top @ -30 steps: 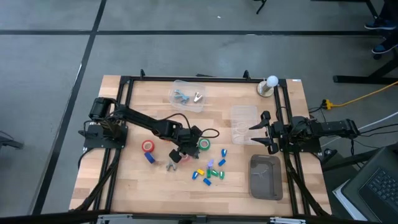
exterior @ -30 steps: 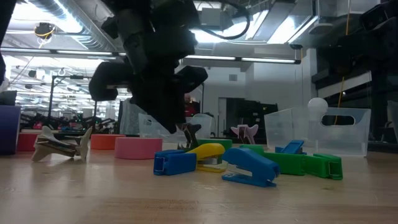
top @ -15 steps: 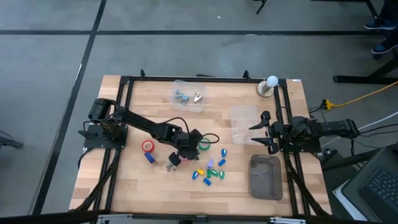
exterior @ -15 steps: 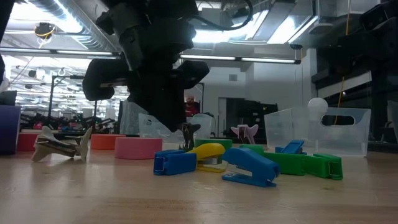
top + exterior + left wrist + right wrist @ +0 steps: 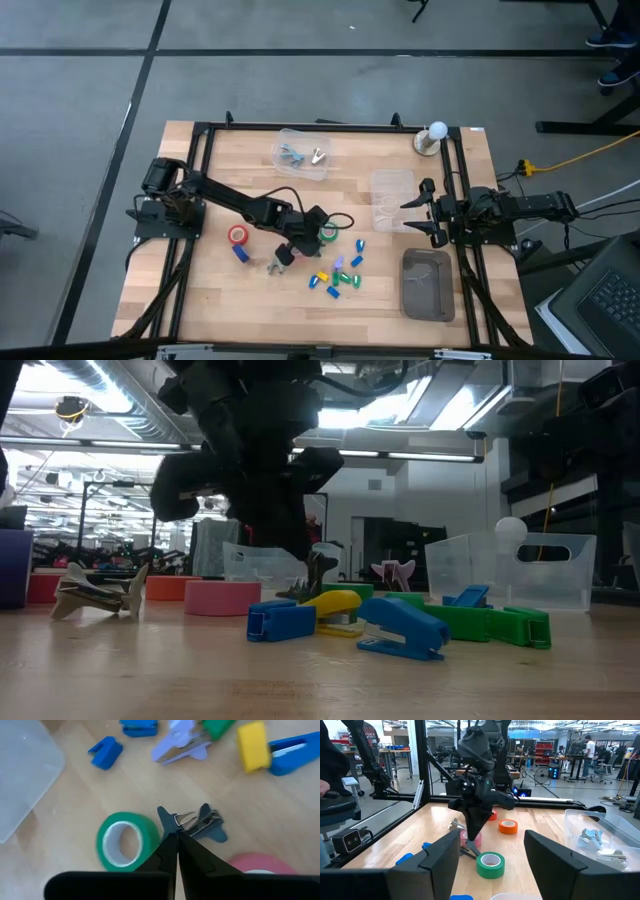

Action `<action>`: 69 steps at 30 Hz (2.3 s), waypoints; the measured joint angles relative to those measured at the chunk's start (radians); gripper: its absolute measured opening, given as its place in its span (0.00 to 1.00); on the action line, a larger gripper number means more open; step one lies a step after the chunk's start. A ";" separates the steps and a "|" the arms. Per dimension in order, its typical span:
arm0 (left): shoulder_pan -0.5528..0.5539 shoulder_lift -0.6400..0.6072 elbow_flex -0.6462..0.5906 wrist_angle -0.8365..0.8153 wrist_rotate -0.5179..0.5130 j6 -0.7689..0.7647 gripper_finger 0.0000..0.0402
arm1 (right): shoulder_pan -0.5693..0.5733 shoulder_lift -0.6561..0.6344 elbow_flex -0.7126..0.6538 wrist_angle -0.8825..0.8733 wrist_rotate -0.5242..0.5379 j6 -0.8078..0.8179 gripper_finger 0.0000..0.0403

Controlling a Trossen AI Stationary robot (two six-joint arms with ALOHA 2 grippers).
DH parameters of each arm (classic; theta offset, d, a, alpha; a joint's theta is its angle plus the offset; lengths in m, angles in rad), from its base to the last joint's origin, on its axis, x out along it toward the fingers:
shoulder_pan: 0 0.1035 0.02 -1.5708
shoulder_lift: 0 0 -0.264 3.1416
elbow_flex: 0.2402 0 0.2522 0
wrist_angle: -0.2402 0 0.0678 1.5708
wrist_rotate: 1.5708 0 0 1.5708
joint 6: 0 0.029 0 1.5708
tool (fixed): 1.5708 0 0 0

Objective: Pick and place Stapler, Stapler remover, tape
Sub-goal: Put the blue staple remover into the top transparent bin

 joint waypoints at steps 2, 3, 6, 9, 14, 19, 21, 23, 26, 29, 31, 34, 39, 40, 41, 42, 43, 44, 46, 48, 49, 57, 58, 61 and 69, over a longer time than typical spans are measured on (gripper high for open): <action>0.018 0.000 0.000 0.012 -0.009 -0.032 0.01 | 0.000 0.000 0.000 0.000 0.000 0.000 0.56; 0.029 -0.002 0.000 0.015 -0.010 -0.053 0.01 | 0.000 0.000 0.000 0.000 0.000 0.000 0.56; 0.065 -0.018 0.004 0.028 -0.016 -0.110 0.01 | 0.000 0.000 0.000 0.000 0.000 0.000 0.56; 0.102 -0.056 0.008 0.075 -0.023 -0.156 0.01 | 0.000 0.000 0.000 0.000 0.000 0.000 0.56; 0.158 -0.115 0.008 0.145 -0.066 -0.177 0.01 | 0.000 0.000 0.000 0.000 0.000 0.000 0.56; 0.211 -0.179 0.008 0.158 -0.086 -0.204 0.01 | 0.000 0.000 0.000 0.000 0.000 0.000 0.56; 0.230 -0.202 0.008 0.160 -0.088 -0.229 0.01 | 0.000 0.000 0.000 0.000 0.000 0.000 0.56; 0.247 -0.227 0.008 0.158 -0.100 -0.253 0.01 | 0.000 0.000 0.000 0.000 0.000 0.000 0.56; 0.272 -0.260 0.008 0.157 -0.135 -0.271 0.01 | 0.000 0.000 0.000 0.000 0.000 0.000 0.56; 0.303 -0.286 0.008 0.157 -0.144 -0.272 0.01 | 0.000 0.000 0.000 0.000 0.000 0.000 0.56; 0.324 -0.300 0.008 0.156 -0.141 -0.272 0.01 | 0.000 0.000 0.000 0.000 0.000 0.000 0.56; 0.359 -0.310 0.008 0.156 -0.139 -0.272 0.01 | 0.000 0.000 0.000 0.000 0.000 0.000 0.56; 0.429 -0.308 0.008 0.151 -0.139 -0.272 0.01 | 0.000 0.000 0.000 0.000 0.000 0.000 0.56; 0.441 -0.304 0.008 0.150 -0.139 -0.272 0.01 | 0.000 0.000 0.000 0.000 0.000 0.000 0.56; 0.455 -0.301 0.008 0.140 -0.138 -0.274 0.01 | 0.000 0.000 0.000 0.000 0.000 0.000 0.56; 0.468 -0.300 0.006 0.122 -0.138 -0.279 0.01 | 0.000 0.000 0.000 0.000 0.000 0.000 0.56; 0.481 -0.297 0.006 0.113 -0.138 -0.284 0.01 | 0.000 0.000 0.000 0.000 0.000 0.000 0.56; 0.492 -0.290 0.007 0.116 -0.138 -0.289 0.01 | 0.000 0.000 0.000 0.000 0.000 0.000 0.56; 0.516 -0.283 0.007 0.083 -0.142 -0.306 0.01 | 0.000 0.000 0.000 0.000 0.000 0.000 0.56; 0.535 -0.267 0.006 0.072 -0.159 -0.309 0.01 | 0.000 0.000 0.000 0.000 0.000 0.000 0.56; 0.546 -0.259 0.006 0.062 -0.167 -0.309 0.01 | 0.000 0.000 0.000 0.000 0.000 0.000 0.56; 0.614 -0.182 0.007 0.031 -0.184 -0.324 0.01 | 0.000 0.000 0.000 0.000 0.000 0.000 0.56; 0.621 -0.172 0.007 0.026 -0.184 -0.324 0.01 | 0.000 0.000 0.000 0.000 0.000 0.000 0.56; 0.635 -0.146 0.007 0.030 -0.181 -0.325 0.01 | 0.000 0.000 0.000 0.000 0.000 0.000 0.56; 0.651 -0.093 0.007 0.030 -0.136 -0.324 0.04 | 0.000 0.000 0.000 0.000 0.000 0.000 0.56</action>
